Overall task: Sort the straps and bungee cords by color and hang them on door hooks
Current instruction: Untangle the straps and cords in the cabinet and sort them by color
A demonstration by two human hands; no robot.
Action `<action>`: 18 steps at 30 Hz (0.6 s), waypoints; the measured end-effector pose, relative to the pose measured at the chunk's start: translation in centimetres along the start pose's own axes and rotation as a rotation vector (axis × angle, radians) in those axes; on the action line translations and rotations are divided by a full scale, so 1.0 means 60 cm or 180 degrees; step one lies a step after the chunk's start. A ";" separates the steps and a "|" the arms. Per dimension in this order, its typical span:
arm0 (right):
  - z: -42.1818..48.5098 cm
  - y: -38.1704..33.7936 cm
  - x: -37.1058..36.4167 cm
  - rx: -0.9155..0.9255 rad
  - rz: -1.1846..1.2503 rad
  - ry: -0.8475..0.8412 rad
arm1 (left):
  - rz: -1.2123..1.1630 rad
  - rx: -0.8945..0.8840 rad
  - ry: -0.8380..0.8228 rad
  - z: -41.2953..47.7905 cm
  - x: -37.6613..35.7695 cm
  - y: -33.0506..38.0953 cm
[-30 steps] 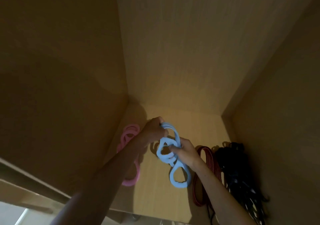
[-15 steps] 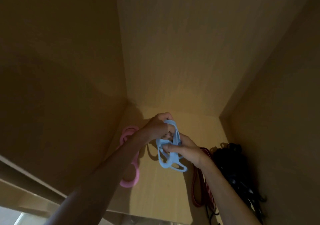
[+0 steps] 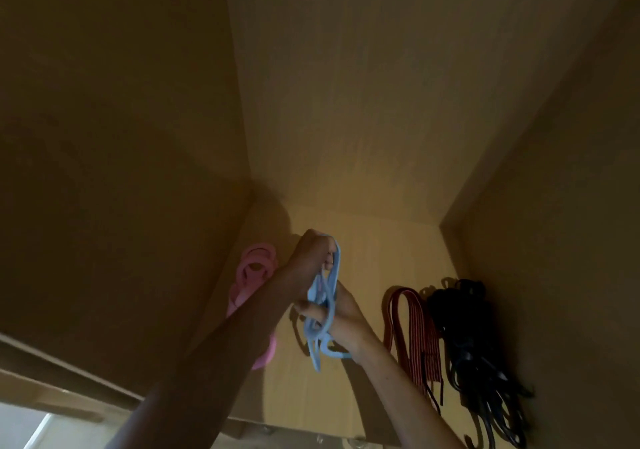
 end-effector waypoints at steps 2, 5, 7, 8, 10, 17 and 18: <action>0.002 0.001 -0.005 -0.0131 -0.0087 -0.0056 | -0.0127 0.0293 0.0153 0.006 -0.008 -0.017; 0.005 0.015 0.002 -0.0517 0.0356 -0.0171 | -0.0116 0.0438 0.0335 0.011 -0.015 -0.036; 0.004 0.035 0.024 -0.0923 0.1206 -0.0160 | 0.0003 0.0373 0.0383 0.009 -0.011 -0.040; 0.001 0.042 0.034 -0.0974 0.1671 -0.0210 | 0.0055 0.0299 0.0414 0.008 -0.007 -0.043; -0.005 0.046 0.044 -0.0904 0.2323 -0.0190 | 0.0072 0.0221 0.0331 0.006 -0.004 -0.045; -0.014 0.039 0.057 -0.0825 0.3069 -0.0116 | 0.0055 0.0041 0.0241 0.016 -0.010 -0.032; -0.015 0.039 0.063 -0.0837 0.3197 -0.0099 | 0.0066 0.0087 0.0337 0.019 -0.007 -0.031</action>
Point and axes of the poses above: each hand's wrist, its own z-axis towards the middle knuckle, its own x-axis out of the back of the hand, y = z × x, the point moved 3 cm from there along z, towards the middle knuckle, and after that the axes turned 12 degrees about z, right-handed, at the moved point
